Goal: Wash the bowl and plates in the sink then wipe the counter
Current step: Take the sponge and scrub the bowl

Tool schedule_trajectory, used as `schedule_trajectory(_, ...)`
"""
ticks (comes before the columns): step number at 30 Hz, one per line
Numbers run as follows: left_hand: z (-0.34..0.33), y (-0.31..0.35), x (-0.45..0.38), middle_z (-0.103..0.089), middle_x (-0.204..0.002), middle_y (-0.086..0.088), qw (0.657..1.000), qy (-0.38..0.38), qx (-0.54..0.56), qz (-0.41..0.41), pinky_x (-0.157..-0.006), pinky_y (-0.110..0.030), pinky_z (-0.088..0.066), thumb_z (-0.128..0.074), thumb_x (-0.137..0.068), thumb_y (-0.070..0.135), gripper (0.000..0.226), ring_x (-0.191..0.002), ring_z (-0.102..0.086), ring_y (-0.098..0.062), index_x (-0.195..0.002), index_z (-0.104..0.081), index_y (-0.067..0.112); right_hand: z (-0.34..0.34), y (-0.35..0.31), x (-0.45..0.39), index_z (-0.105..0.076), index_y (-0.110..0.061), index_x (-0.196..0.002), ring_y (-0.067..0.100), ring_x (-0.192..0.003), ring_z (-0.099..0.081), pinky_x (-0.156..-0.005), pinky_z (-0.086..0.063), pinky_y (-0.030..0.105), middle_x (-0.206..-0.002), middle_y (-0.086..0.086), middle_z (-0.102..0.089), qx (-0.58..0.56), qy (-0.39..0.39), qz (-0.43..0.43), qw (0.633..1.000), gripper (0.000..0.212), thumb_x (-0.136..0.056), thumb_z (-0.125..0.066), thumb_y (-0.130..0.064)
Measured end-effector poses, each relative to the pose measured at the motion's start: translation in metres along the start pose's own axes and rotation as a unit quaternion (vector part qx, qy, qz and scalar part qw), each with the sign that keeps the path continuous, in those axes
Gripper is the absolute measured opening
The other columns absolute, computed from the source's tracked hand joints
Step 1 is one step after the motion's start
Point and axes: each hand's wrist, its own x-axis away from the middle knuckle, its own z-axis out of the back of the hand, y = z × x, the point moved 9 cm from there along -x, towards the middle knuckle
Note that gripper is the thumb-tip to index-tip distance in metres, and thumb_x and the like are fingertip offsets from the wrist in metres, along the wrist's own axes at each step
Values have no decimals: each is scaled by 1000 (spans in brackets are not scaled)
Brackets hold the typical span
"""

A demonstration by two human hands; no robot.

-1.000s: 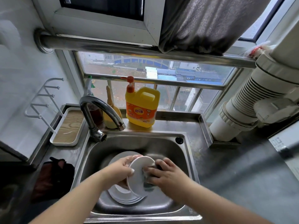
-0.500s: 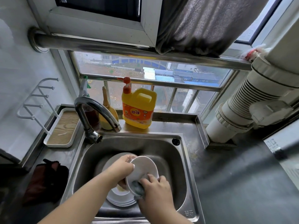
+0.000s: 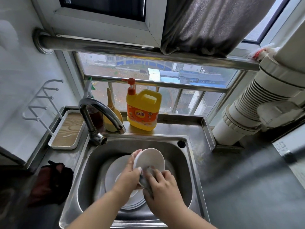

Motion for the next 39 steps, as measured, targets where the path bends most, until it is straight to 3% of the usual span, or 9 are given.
schedule_trajectory(4,12,9,4,-52,-120,-12,991,-58,-117,43,-57,-42,-58,-32,-86,-7,61,-96,-59,-31,-119,-51,41,5,4,3,-64,-33,-109,24,-101,-53,-87,-48,36,-124,-6,-61,104,3,267,958,40,-72,-47,-35)
schedule_trajectory(9,-2,35,6,-64,-107,-4,932,-151,-324,57,-65,-38,-59,-35,-83,-3,62,-96,-65,-25,-122,-49,43,17,-17,-25,-70,-39,-100,19,-126,-41,-115,-21,40,-131,-16,-55,290,-1,517,805,25,-76,-66,-31)
schedule_trajectory(16,15,29,-6,-62,-107,-11,960,-96,-256,64,-61,-43,-59,-37,-84,0,54,-88,-68,-34,-117,-53,39,-9,-2,-7,-71,-28,-96,29,-82,-55,-76,-43,39,-104,2,-69,119,-21,149,981,56,-40,-74,-31)
schedule_trajectory(23,7,-19,-11,-58,-110,-12,991,-1,-129,42,-70,-40,-57,-44,-89,3,65,-86,-63,-27,-122,-32,58,-37,-12,1,-68,-32,-74,17,-48,-52,-43,-41,27,-71,-13,-67,-18,-118,-39,992,37,-42,-69,-49)
schedule_trajectory(26,12,-16,-16,-52,-125,-12,994,27,-103,-8,-82,-41,-53,-36,-89,-8,63,-101,-56,-25,-111,-44,50,-36,-10,7,-65,-36,-98,16,-61,-58,-50,-50,28,-99,-11,-69,-55,-98,-18,994,40,-64,-49,-49)
schedule_trajectory(29,17,-4,-13,-55,-112,-8,994,-35,-103,26,-62,-33,-52,-30,-89,-11,58,-93,-57,-25,-107,-50,41,-26,3,7,-60,-37,-109,18,-87,-56,-74,-53,32,-117,-11,-61,12,-69,134,988,49,-63,-43,-40)
schedule_trajectory(34,-4,15,-1,-62,-107,-8,950,-178,-239,96,-74,-49,-55,-29,-84,-5,62,-98,-64,-31,-112,-53,44,2,-8,-26,-64,-42,-100,19,-125,-40,-113,-19,40,-130,-19,-53,249,-60,443,859,28,-77,-55,-29)
schedule_trajectory(36,-3,25,-4,-60,-111,-8,950,-167,-253,78,-73,-50,-57,-32,-85,-4,63,-101,-64,-32,-114,-51,48,3,-6,-37,-65,-40,-101,21,-124,-40,-111,-21,41,-130,-15,-54,270,-61,417,866,31,-72,-64,-31)
schedule_trajectory(39,3,38,-11,-53,-117,-8,979,-108,-169,17,-66,-43,-58,-34,-89,-2,59,-98,-62,-31,-121,-46,47,3,16,-42,-66,-30,-111,29,-106,-47,-94,-37,41,-127,0,-59,162,-127,177,963,49,-62,-71,-34)
